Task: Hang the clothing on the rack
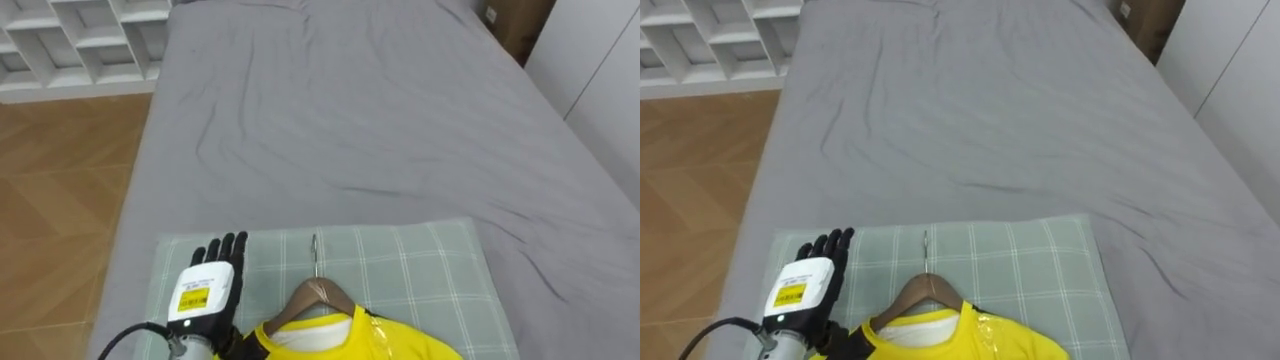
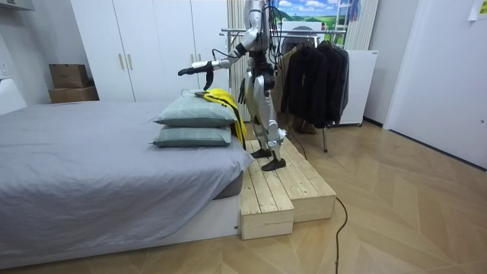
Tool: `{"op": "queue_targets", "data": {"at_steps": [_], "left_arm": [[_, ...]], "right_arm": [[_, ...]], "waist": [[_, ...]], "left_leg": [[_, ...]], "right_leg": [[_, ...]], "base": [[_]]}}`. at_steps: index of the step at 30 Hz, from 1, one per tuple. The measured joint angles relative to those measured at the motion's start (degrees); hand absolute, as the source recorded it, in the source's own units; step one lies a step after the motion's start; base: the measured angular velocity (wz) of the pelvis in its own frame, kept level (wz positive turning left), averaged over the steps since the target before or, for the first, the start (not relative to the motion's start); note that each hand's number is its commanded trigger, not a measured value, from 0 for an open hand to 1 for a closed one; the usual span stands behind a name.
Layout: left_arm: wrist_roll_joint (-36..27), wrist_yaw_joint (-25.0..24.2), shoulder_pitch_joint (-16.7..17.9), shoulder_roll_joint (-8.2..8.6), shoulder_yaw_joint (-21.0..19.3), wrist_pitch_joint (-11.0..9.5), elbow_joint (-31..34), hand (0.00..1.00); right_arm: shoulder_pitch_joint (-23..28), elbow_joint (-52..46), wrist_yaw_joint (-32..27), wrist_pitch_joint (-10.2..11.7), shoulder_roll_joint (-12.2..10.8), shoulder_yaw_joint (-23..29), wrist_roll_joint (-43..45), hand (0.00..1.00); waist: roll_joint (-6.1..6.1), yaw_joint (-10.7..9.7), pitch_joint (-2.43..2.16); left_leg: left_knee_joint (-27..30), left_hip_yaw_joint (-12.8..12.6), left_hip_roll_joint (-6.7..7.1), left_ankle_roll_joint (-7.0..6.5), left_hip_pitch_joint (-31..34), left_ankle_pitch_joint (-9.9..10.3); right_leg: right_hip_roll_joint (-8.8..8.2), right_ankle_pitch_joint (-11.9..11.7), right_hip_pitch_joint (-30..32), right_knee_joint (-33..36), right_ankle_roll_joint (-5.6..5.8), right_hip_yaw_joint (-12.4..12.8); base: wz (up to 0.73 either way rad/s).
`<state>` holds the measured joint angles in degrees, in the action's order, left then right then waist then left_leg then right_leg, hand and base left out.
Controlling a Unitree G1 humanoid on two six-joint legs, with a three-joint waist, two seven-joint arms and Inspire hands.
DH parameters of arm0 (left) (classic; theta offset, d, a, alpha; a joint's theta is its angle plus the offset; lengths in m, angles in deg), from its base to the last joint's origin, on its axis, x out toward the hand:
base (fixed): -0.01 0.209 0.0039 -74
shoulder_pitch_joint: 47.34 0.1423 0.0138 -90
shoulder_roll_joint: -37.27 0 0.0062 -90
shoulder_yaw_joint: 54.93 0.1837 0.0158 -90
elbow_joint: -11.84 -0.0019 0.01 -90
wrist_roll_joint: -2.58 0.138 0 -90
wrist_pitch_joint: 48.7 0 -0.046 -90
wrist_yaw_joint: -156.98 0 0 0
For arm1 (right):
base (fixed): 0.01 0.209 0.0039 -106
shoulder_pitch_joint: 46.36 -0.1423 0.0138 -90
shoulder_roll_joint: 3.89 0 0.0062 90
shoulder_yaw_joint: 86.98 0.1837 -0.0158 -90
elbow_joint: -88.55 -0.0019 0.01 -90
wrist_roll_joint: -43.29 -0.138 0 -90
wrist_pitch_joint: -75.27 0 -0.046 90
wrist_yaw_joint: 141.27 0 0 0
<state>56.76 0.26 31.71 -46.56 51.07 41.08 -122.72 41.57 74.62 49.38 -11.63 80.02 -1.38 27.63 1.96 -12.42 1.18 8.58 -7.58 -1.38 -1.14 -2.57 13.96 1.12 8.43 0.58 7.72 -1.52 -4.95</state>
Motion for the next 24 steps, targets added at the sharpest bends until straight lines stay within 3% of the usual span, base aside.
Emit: {"op": "queue_targets", "data": {"at_steps": [7,8,9,10,11,12,13,14,15,16,17,18,24], "left_arm": [[-2.41,-3.20,1.48,0.86,1.24,-0.26,-0.10,0.00],[-2.62,-3.66,1.66,1.06,1.26,-0.42,-0.12,0.00],[-3.02,-3.73,1.62,1.32,1.41,-0.94,-0.36,0.00],[-3.51,-3.73,1.45,1.60,1.83,-1.31,-0.55,0.00],[-3.97,-3.88,0.20,2.13,3.45,-2.35,-0.69,0.00],[-4.05,-4.06,0.56,2.29,4.82,-2.72,-0.70,0.00],[-4.14,-4.46,1.06,2.56,5.17,-2.56,-0.79,0.00],[-4.77,-5.79,1.86,1.83,5.75,-2.00,-1.15,0.00],[-5.26,-7.13,1.86,1.27,6.27,-1.01,-1.44,0.00],[-5.34,-7.74,1.74,1.13,6.20,-0.70,-1.39,0.00],[-5.46,-8.70,1.72,1.09,5.87,-0.23,-1.23,0.00],[-5.77,-10.22,1.80,1.26,5.65,-0.07,-0.94,0.00],[-5.79,-15.25,1.69,1.36,5.86,-0.14,4.25,0.00]], "right_arm": [[-0.05,-0.46,0.16,0.20,-0.13,-1.26,-0.45,0.00],[0.00,-0.46,0.11,0.28,-0.24,-1.90,-0.46,0.00],[0.12,-0.48,0.12,0.57,-0.57,-2.80,-0.42,0.00],[0.28,-0.47,0.10,0.70,-0.51,-2.89,-0.37,0.00],[0.70,-0.26,0.17,0.74,-0.36,-1.37,-0.25,0.00],[1.34,0.65,0.25,0.43,-0.76,0.89,0.04,0.00],[1.20,1.15,0.41,0.25,-0.85,1.43,0.38,0.00],[0.78,1.60,0.49,-0.12,-1.00,1.49,0.90,0.00],[0.67,1.63,0.34,-0.35,-0.88,1.27,0.98,0.00],[0.68,1.61,0.29,-0.48,-0.84,1.20,0.86,0.00],[0.62,1.54,0.22,-0.78,-0.65,1.23,0.20,0.00],[0.94,1.45,0.21,-0.75,-0.48,1.45,-0.49,0.00],[-0.19,1.34,0.38,-1.34,-0.71,1.27,-0.71,0.00]], "waist": [[-0.46,0.31,-0.36],[-0.94,0.33,-0.32],[-2.28,0.05,-0.15],[-2.93,-0.05,-0.11],[-2.12,0.05,-0.52],[-3.17,1.57,-1.08],[-3.10,2.39,-1.07],[-2.82,3.64,-0.94],[-1.88,3.75,-0.61],[-1.72,3.71,-0.54],[-1.19,3.41,-0.36],[-0.12,2.16,-0.79],[0.12,0.78,-0.51]], "left_leg": [[0.24,1.04,-0.05,0.00,-2.09,-0.01],[2.07,0.50,0.32,0.03,-1.59,0.02],[5.99,-0.38,1.54,0.03,0.99,0.33],[3.95,-0.14,2.08,-0.04,2.21,0.08],[-2.82,-0.28,2.11,-0.97,5.44,-4.24],[-1.72,-2.37,3.05,-2.27,5.62,-7.11],[-1.19,-2.74,2.98,-2.30,5.47,-7.09],[-0.91,-1.43,2.70,-2.34,4.49,-7.05],[-0.92,1.37,2.10,-2.27,3.74,-6.98],[-0.91,2.25,2.06,-2.26,3.45,-6.97],[-0.90,3.04,2.21,-1.60,2.40,-6.24],[-1.13,3.03,2.14,-1.41,1.46,-5.96],[-1.31,2.80,1.99,-0.83,0.00,-5.01]], "right_leg": [[-0.08,0.00,-1.78,0.59,0.00,0.35],[-0.79,-0.01,-2.88,0.37,-0.01,1.65],[-2.71,0.00,-3.87,-0.14,0.03,6.13],[-3.36,-0.01,-3.77,-0.08,0.04,7.89],[-4.15,0.43,-3.11,0.38,0.75,8.53],[-5.43,2.12,-1.81,1.49,2.90,8.03],[-5.15,2.28,-1.76,1.77,3.25,6.76],[-4.26,2.28,-1.55,0.58,2.82,5.79],[-2.84,1.27,-0.14,-1.15,1.65,5.46],[-2.49,0.23,1.04,-1.75,1.22,4.69],[-2.51,-3.16,3.14,-0.93,0.89,3.59],[-2.24,-3.37,2.21,0.13,0.90,3.13],[-1.29,-2.76,0.48,-0.13,0.65,3.26]], "base": [[-0.02],[0.28],[0.42],[0.86],[0.75],[0.57],[-0.11],[-0.26],[-0.24],[-0.14],[0.00],[0.00],[-0.03]]}}
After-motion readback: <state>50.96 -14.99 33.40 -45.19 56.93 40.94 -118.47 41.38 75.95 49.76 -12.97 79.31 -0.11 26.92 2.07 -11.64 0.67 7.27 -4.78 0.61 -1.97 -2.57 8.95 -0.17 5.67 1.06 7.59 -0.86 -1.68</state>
